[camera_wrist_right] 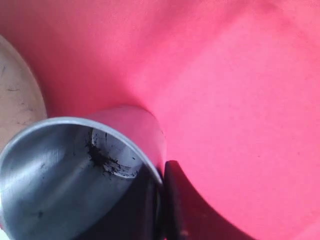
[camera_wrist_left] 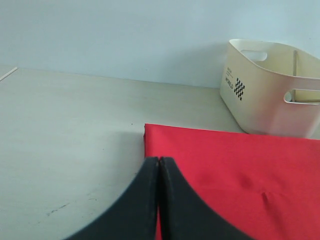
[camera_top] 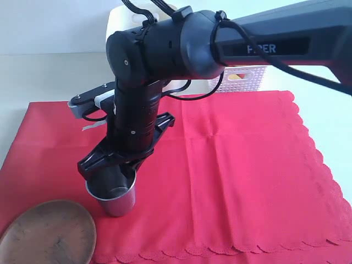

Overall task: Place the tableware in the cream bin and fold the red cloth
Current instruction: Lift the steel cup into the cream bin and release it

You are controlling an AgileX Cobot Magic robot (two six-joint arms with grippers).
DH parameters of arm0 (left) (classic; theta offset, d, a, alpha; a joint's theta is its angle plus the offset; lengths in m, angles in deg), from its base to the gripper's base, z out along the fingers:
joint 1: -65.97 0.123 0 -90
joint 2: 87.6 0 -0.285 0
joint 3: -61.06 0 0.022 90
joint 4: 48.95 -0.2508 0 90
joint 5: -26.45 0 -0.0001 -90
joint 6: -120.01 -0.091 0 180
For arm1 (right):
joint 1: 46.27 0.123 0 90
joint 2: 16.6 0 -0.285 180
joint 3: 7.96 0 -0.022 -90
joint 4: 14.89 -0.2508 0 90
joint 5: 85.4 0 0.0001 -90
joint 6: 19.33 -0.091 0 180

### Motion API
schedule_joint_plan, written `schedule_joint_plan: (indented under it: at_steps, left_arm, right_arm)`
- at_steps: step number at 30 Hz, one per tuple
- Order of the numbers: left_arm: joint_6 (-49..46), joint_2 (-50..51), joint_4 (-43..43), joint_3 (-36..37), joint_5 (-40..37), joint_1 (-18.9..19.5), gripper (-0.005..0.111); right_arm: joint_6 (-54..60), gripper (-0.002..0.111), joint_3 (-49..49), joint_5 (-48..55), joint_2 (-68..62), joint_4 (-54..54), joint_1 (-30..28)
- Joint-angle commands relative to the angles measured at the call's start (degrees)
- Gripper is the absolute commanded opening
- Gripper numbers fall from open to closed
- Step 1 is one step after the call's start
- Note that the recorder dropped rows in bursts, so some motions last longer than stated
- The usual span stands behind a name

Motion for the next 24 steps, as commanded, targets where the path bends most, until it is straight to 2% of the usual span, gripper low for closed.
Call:
schedule_joint_plan:
  at_steps: [1, 13, 24]
  left_arm:
    - [0.0, -0.3, -0.3, 0.0, 0.4, -0.2, 0.003]
    - [0.0, -0.3, -0.3, 0.0, 0.4, -0.2, 0.003]
    - [0.0, -0.3, -0.3, 0.0, 0.4, -0.2, 0.003]
  right_arm:
    - [0.0, 0.000, 0.1, -0.7, 0.7, -0.8, 0.1]
    - [3.5, 0.000, 0.1, -1.5, 7.6, -0.6, -1.0]
    - [3.9, 0.000, 0.1, -5.7, 12.8, -0.5, -8.9]
